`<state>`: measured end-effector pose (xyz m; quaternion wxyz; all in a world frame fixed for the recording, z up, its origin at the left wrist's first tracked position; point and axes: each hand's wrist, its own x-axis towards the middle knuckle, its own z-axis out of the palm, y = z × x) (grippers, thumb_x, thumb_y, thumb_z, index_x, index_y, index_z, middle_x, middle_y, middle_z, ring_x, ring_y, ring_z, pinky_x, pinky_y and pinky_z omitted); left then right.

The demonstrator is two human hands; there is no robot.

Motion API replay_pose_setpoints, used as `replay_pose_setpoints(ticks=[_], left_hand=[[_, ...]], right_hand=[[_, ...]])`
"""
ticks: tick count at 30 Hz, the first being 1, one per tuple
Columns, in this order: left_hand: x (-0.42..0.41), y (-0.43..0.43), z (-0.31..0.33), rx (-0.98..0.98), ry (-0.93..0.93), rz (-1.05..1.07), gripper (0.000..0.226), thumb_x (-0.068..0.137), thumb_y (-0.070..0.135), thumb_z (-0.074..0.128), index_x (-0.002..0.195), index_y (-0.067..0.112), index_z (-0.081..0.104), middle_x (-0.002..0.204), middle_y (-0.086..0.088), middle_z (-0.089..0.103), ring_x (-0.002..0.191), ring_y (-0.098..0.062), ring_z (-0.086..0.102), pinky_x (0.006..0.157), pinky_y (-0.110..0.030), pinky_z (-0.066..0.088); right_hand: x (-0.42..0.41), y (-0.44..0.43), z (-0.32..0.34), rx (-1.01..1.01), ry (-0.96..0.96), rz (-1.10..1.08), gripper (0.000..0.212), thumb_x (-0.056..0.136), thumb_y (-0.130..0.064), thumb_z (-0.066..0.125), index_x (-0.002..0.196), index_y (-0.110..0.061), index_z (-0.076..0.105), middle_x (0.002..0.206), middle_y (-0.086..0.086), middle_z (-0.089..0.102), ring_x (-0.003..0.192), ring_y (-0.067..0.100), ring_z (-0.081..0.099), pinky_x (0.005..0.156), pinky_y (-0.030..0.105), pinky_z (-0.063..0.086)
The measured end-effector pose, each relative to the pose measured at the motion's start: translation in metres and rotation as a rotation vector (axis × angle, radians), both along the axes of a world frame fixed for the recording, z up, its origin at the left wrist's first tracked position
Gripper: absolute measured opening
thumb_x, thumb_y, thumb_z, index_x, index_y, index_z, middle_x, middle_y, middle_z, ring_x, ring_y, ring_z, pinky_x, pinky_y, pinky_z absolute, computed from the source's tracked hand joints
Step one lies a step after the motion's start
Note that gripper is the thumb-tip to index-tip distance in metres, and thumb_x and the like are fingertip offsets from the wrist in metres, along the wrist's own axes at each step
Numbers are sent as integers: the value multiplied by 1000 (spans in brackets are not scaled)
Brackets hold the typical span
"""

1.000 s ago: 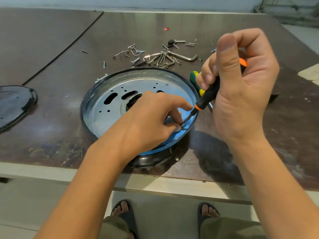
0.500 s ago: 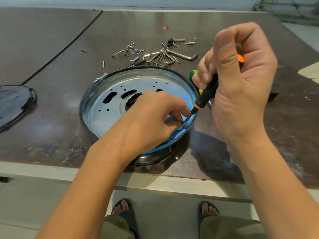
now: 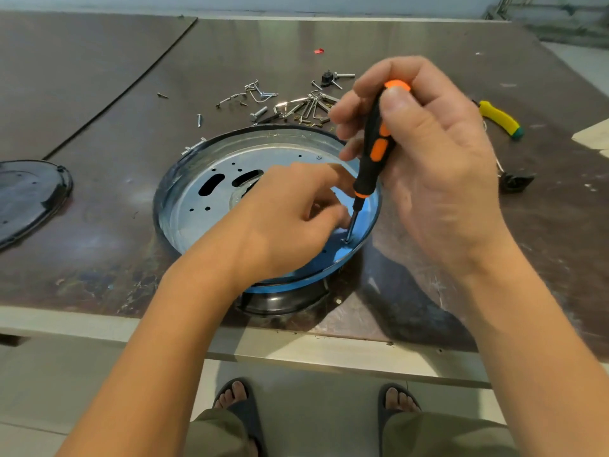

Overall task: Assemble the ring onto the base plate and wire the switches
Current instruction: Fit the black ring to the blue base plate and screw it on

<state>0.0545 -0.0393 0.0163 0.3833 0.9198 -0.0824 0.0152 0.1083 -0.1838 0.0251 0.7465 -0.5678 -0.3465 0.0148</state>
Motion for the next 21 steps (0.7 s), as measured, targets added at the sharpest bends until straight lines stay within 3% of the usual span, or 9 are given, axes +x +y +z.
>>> replay_pose_setpoints(ticks=[4, 6, 9, 11, 13, 15, 17, 18, 21], left_hand=[[-3, -2, 2, -361, 63, 35, 24, 99, 25, 46, 104, 11, 66, 96, -15, 71, 98, -24, 70, 97, -48, 52], [-2, -3, 2, -283, 12, 21, 34, 93, 40, 47, 102, 14, 67, 92, -10, 72, 93, -22, 71, 91, -49, 54], [-1, -7, 3, -118, -66, -12, 35, 89, 45, 53, 105, 17, 68, 91, -1, 74, 89, -19, 70, 82, -43, 54], [0, -6, 3, -75, -77, -1, 34, 89, 45, 52, 100, 17, 69, 87, 8, 73, 84, -10, 69, 78, -37, 53], [0, -4, 2, -65, -86, -10, 32, 91, 43, 50, 93, 17, 68, 77, 16, 70, 75, -2, 64, 72, -34, 50], [-1, -3, 2, -49, -67, -38, 35, 93, 42, 47, 95, 15, 68, 78, 10, 70, 72, -7, 61, 73, -39, 50], [0, -2, 1, -75, -37, -43, 38, 94, 42, 45, 101, 13, 68, 83, 3, 70, 78, -17, 63, 76, -45, 50], [0, -1, 1, -115, -19, -45, 38, 94, 43, 46, 105, 14, 68, 87, -1, 71, 83, -21, 66, 78, -47, 51], [0, -1, 2, -190, 5, -71, 34, 94, 46, 51, 111, 20, 66, 94, -9, 72, 89, -31, 67, 82, -48, 53]], right_hand=[[-1, -2, 1, 34, 40, 14, 9, 99, -5, 51, 103, -12, 55, 114, 14, 64, 99, 23, 63, 81, 36, 51], [-3, -2, 1, 73, 77, 25, 11, 96, -2, 55, 103, -9, 53, 106, 14, 66, 90, 24, 66, 79, 37, 52], [-5, 0, 3, 78, 95, 15, 14, 94, -1, 58, 104, -8, 50, 84, 10, 61, 70, 21, 58, 67, 37, 50], [-6, -1, 6, 81, 119, 60, 8, 100, -10, 49, 107, -8, 52, 81, 9, 53, 69, 19, 49, 67, 35, 43], [-5, -6, 8, 105, 217, 117, 29, 105, -22, 33, 116, -5, 54, 86, 10, 53, 76, 20, 48, 74, 39, 42], [-4, -10, 8, 113, 231, 126, 31, 105, -16, 32, 119, 0, 55, 94, 12, 57, 86, 24, 54, 87, 43, 46], [-6, -9, 7, 121, 187, 63, 15, 99, -6, 46, 109, 0, 57, 96, 14, 62, 94, 28, 59, 94, 42, 51], [-7, -8, 6, 130, 172, 19, 8, 94, -2, 54, 103, -2, 56, 94, 15, 64, 93, 31, 61, 93, 42, 53], [-6, -6, 4, 144, 156, -55, 21, 87, 3, 64, 95, -9, 48, 85, 16, 62, 78, 30, 62, 76, 45, 54]])
